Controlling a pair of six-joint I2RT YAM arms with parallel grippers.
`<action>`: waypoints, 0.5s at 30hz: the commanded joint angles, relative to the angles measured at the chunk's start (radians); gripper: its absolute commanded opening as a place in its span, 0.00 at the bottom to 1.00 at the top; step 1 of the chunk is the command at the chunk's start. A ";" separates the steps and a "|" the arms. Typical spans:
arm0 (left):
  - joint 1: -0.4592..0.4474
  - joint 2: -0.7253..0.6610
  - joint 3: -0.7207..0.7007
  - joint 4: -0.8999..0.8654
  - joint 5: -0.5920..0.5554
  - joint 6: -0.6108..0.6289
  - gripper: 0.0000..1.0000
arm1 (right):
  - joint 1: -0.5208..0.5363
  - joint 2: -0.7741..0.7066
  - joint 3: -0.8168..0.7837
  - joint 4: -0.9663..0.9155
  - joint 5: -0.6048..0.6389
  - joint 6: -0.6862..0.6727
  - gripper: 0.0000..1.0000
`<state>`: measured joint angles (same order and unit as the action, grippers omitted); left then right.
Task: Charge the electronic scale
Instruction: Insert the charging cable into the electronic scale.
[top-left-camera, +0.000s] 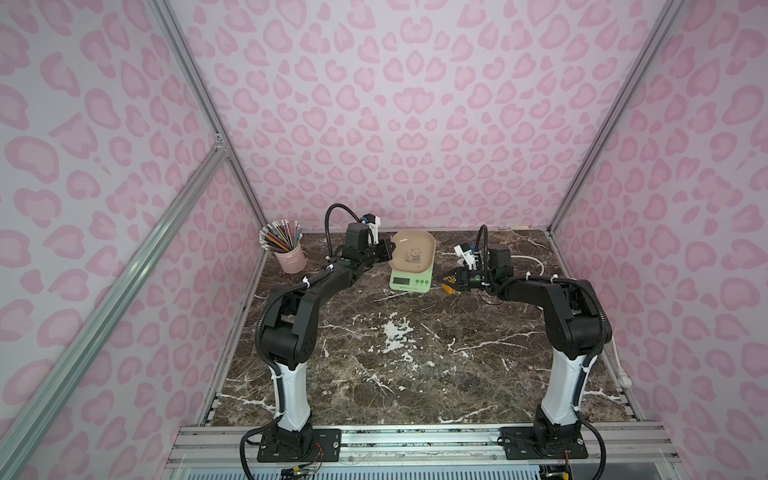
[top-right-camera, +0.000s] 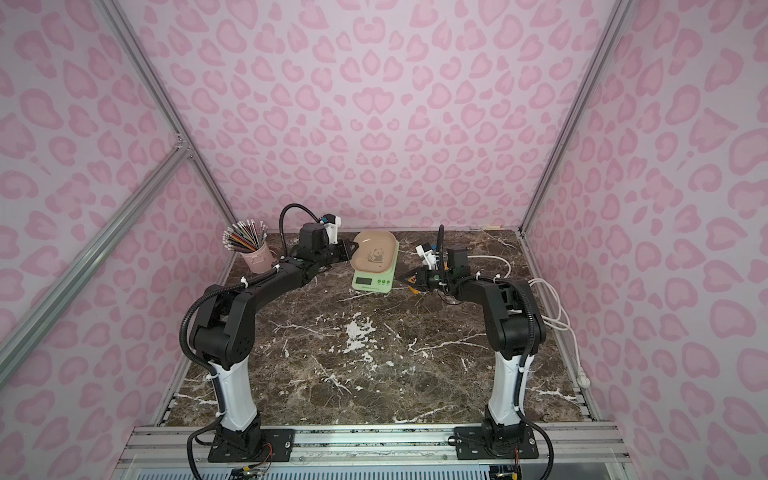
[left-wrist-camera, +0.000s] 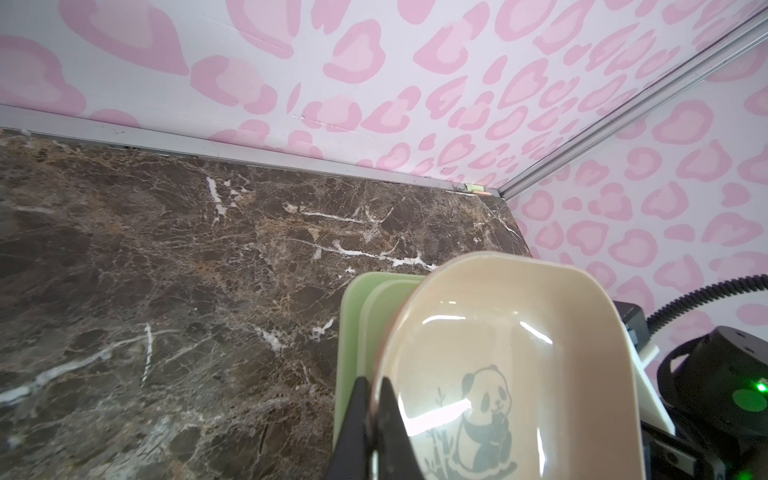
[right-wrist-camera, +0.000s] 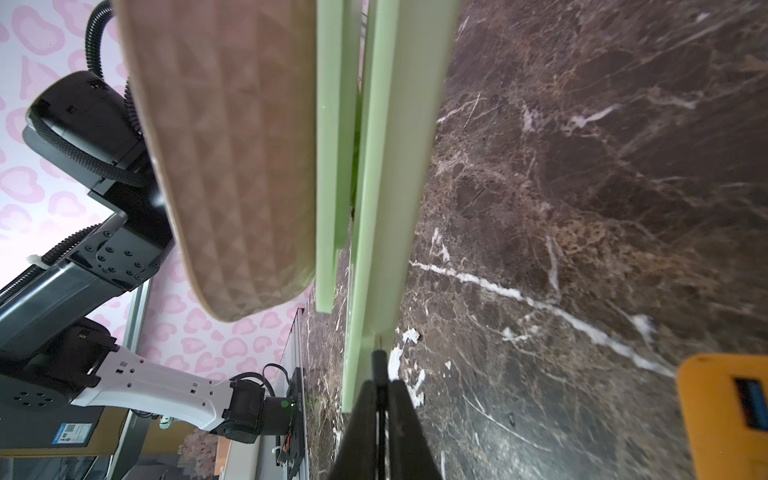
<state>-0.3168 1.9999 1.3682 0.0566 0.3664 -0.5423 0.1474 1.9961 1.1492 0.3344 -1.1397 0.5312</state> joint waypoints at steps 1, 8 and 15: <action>0.000 -0.015 0.000 0.117 0.068 -0.033 0.05 | 0.003 -0.012 -0.004 0.034 0.005 0.013 0.00; 0.000 -0.015 -0.011 0.144 0.092 -0.030 0.04 | 0.007 -0.018 0.014 -0.031 0.006 -0.046 0.00; 0.000 -0.018 -0.020 0.171 0.117 -0.008 0.05 | 0.015 -0.023 0.031 -0.078 0.008 -0.076 0.00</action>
<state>-0.3122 1.9995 1.3506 0.1013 0.4000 -0.5339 0.1539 1.9827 1.1645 0.2611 -1.1355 0.4801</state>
